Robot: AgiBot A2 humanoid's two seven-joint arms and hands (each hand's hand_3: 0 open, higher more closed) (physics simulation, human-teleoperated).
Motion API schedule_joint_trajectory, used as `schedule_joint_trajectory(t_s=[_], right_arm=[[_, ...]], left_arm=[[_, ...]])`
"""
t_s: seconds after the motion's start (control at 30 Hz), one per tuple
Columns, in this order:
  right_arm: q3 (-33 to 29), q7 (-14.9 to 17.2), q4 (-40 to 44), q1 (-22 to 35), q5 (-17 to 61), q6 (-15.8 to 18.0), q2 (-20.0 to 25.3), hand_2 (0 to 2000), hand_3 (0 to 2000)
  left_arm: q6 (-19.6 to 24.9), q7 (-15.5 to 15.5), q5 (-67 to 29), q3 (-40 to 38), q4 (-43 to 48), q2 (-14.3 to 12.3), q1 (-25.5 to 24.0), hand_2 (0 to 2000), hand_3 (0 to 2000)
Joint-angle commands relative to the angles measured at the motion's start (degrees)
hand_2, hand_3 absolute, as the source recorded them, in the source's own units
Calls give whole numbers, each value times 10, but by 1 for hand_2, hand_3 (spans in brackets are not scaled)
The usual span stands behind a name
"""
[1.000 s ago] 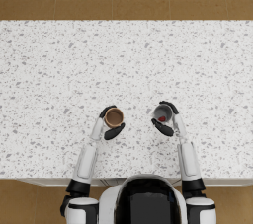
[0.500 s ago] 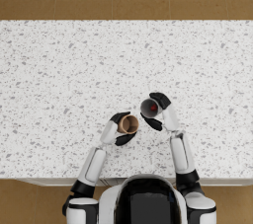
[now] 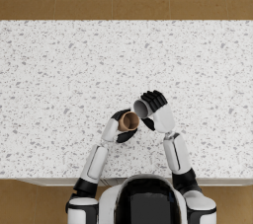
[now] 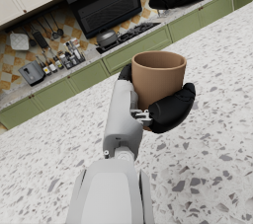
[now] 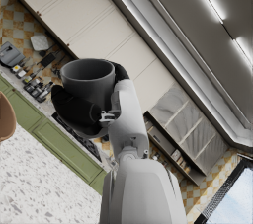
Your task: Pick up two cups and pour the berry on the right into the cup on the left
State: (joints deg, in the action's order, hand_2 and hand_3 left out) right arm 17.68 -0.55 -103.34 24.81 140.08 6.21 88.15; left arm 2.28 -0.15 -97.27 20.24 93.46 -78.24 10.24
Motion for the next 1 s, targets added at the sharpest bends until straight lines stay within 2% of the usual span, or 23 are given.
schedule_joint_trajectory(t_s=[0.03, 0.23, 0.27, 0.3, 0.43, 0.8, 1.0], right_arm=[[6, 0, -10, 13, 18, 0, 8, 2000, 1280], [24, 0, -11, 24, 129, 0, 17, 2000, 1280], [225, 0, -12, 151, 147, 0, -197, 2000, 1280], [69, 0, -11, 48, 165, 0, -33, 2000, 1280], [87, 0, -21, 53, 239, -1, -36, 2000, 1280], [83, -1, -24, 46, 441, 1, -24, 2000, 1280], [82, -1, -18, 36, 481, 2, -25, 2000, 1280]], left_arm=[[0, 0, 18, -3, -3, -7, 10, 2000, 1280], [0, 0, 56, -5, -15, -14, 11, 2000, 1280], [0, 0, 58, -6, -10, -14, 9, 2000, 1280], [0, 0, 59, -10, -13, -16, 10, 2000, 1280], [0, 0, 62, -12, -16, -19, 8, 2000, 1280], [1, 1, 62, -27, -27, -31, 11, 2000, 1280], [1, 0, 63, -32, -25, -30, -1, 2000, 1280]])
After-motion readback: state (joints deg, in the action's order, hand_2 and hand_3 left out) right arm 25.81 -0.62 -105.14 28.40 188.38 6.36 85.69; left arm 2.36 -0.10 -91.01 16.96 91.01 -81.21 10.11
